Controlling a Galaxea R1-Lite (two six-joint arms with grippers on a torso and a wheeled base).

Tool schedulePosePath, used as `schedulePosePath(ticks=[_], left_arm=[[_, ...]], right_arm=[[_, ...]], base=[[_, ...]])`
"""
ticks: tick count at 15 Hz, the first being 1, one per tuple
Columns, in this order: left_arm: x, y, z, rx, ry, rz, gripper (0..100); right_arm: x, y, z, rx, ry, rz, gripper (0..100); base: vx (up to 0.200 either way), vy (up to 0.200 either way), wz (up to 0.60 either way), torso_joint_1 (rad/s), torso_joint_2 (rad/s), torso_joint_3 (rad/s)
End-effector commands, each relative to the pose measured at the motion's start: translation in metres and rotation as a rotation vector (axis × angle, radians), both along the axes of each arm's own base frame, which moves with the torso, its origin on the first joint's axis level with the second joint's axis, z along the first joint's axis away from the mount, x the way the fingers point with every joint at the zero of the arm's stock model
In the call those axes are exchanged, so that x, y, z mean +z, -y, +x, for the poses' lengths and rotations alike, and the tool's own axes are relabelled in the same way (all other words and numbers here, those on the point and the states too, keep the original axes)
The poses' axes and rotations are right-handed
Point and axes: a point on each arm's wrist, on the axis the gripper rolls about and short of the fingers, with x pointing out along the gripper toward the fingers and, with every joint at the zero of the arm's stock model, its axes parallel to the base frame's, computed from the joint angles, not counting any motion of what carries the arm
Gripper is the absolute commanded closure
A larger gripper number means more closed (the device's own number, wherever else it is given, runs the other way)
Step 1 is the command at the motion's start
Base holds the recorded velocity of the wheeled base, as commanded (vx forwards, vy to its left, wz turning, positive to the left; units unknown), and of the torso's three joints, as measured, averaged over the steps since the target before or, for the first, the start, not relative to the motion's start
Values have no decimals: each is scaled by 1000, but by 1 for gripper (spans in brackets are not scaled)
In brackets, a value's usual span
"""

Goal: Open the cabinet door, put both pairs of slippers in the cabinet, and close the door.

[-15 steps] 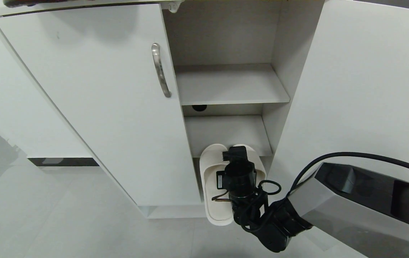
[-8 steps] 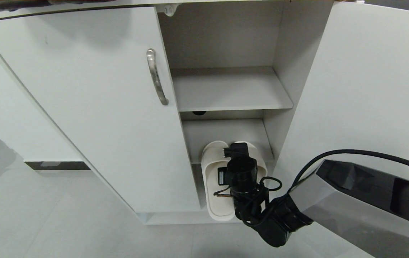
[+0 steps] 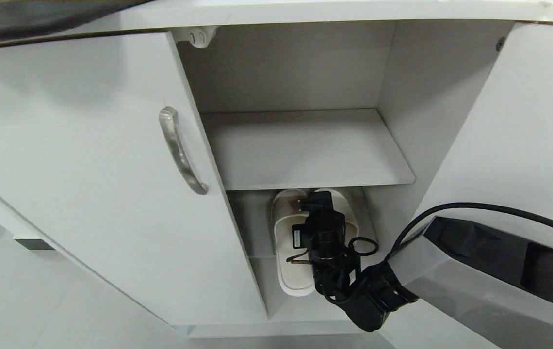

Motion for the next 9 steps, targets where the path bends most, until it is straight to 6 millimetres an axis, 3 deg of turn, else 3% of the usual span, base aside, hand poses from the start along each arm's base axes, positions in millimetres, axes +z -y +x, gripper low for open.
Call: schedulePosePath(ticks=[1, 6, 9], left_arm=[[0, 0, 0, 1, -1, 0, 100], [0, 0, 0, 0, -1, -3, 100], [0, 0, 0, 0, -1, -1, 100]], right_arm=[[-7, -5, 7, -3, 8, -18, 100], [-10, -11, 34, -36, 54, -5, 100], [-12, -3, 44, -58, 45, -14, 100]], base=[[200, 0, 0, 7, 2, -2], [0, 0, 0, 0, 0, 0], [0, 0, 0, 0, 0, 0]])
